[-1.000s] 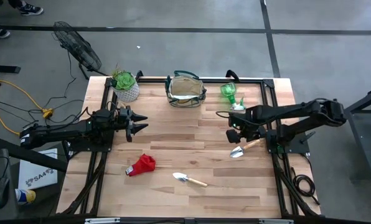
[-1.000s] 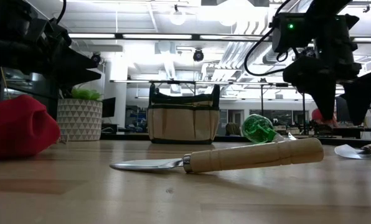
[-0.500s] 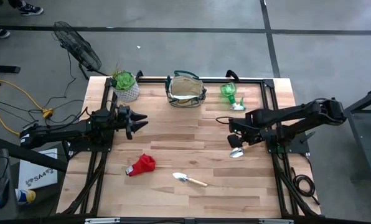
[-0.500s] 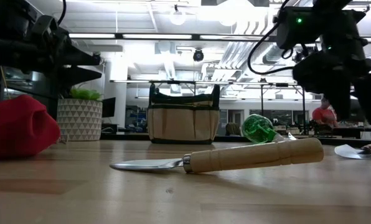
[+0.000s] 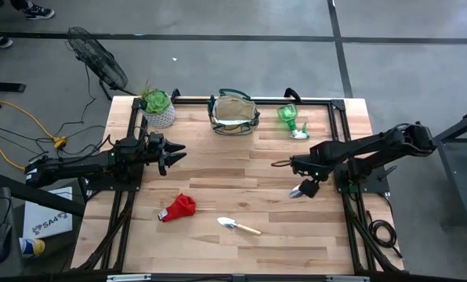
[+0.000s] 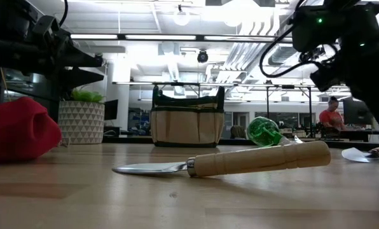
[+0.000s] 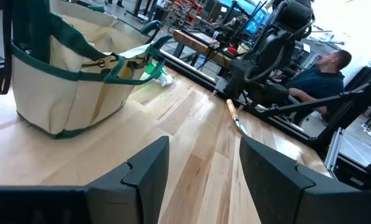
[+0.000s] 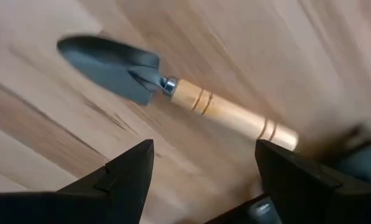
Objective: Pick & Place Garden tools in Gardening bag
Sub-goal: Put the hand rake into the gardening bag
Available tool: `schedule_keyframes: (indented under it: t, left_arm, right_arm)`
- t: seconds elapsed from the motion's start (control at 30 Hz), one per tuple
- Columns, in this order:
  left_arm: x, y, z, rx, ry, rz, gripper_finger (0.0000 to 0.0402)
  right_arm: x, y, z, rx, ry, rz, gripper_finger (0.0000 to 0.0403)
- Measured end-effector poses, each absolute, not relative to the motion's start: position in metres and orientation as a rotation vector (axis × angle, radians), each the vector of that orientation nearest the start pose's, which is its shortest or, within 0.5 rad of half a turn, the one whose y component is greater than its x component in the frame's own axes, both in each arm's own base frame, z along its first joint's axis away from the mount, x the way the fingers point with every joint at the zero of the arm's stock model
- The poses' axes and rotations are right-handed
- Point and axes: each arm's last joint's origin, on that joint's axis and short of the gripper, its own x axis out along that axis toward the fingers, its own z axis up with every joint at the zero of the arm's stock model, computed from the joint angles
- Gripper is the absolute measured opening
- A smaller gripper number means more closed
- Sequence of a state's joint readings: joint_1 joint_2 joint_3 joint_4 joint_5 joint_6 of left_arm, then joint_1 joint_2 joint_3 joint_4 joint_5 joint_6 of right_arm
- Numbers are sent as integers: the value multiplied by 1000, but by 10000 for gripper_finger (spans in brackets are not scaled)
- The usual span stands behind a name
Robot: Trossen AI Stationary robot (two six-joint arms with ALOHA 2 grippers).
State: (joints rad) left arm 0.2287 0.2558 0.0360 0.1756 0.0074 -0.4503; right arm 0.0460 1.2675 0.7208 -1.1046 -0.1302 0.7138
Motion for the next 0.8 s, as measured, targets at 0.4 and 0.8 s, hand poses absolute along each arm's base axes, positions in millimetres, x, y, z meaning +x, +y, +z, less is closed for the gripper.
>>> schedule_keyframes:
  t: [0.4, 0.8]
  left_arm:
    - [109, 27, 172, -490, 42, 300, 193]
    - [73, 32, 211, -728, 329, 984, 193]
  right_arm:
    - [173, 19, 183, 212, 1647, -174, 272]
    - [174, 20, 183, 292, 1632, -256, 272]
